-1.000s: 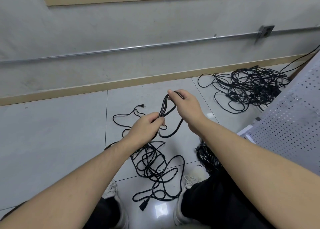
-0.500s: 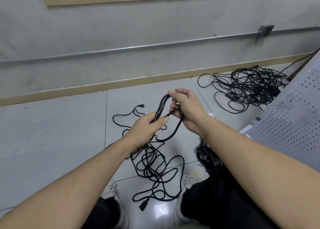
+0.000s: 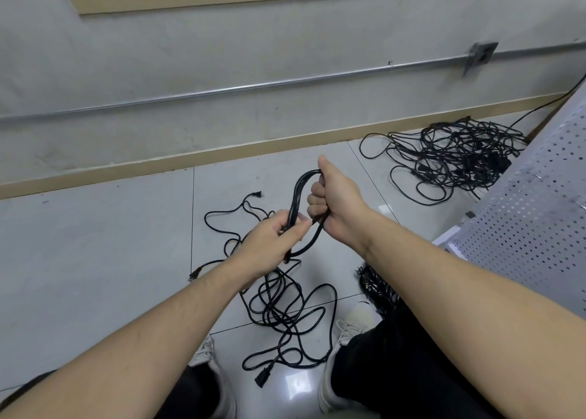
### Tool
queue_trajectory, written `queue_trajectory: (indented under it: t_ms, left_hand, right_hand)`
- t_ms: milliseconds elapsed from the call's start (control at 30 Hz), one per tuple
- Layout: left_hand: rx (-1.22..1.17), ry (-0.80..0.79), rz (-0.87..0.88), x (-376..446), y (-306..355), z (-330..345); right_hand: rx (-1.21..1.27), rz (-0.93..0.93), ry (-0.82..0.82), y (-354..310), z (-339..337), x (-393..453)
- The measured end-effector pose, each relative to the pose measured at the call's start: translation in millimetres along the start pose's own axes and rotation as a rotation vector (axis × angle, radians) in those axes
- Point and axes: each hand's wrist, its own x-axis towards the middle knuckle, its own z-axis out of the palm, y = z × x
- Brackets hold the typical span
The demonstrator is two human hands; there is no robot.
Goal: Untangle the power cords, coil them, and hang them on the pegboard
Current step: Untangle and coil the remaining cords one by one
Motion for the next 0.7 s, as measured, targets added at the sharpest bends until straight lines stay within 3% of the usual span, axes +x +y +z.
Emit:
queue_trajectory:
  t_ms: [200, 367, 533, 633, 700]
  left_hand:
    - [-0.189, -0.269, -0.066, -7.2, 17.2, 2.5]
    - [-0.357, -0.407, -0.094, -11.2, 20.6, -2.6]
    - [-0.349, -0.274, -0.088, -11.0, 18.5, 0.8]
    - [-0.477, -0.142, -0.073, -7.2, 25.1, -3.6]
    - [-0.582, -0.040, -0.056, -2.4, 29.7, -10.7]
  right_hand:
    - [0.113, 0.014, -0.057, -7.0, -3.0, -1.7]
    - [0.054, 0.032, -0.059, -5.7, -3.4, -0.6]
    - [-0.075, 0.012, -0.045, 1.3, -6.1, 5.3]
    - [-0.128, 0.086, -0.167, 6.4, -9.5, 7.6]
    - [-0.314, 0.106, -0.246, 14.4, -11.6, 12.7]
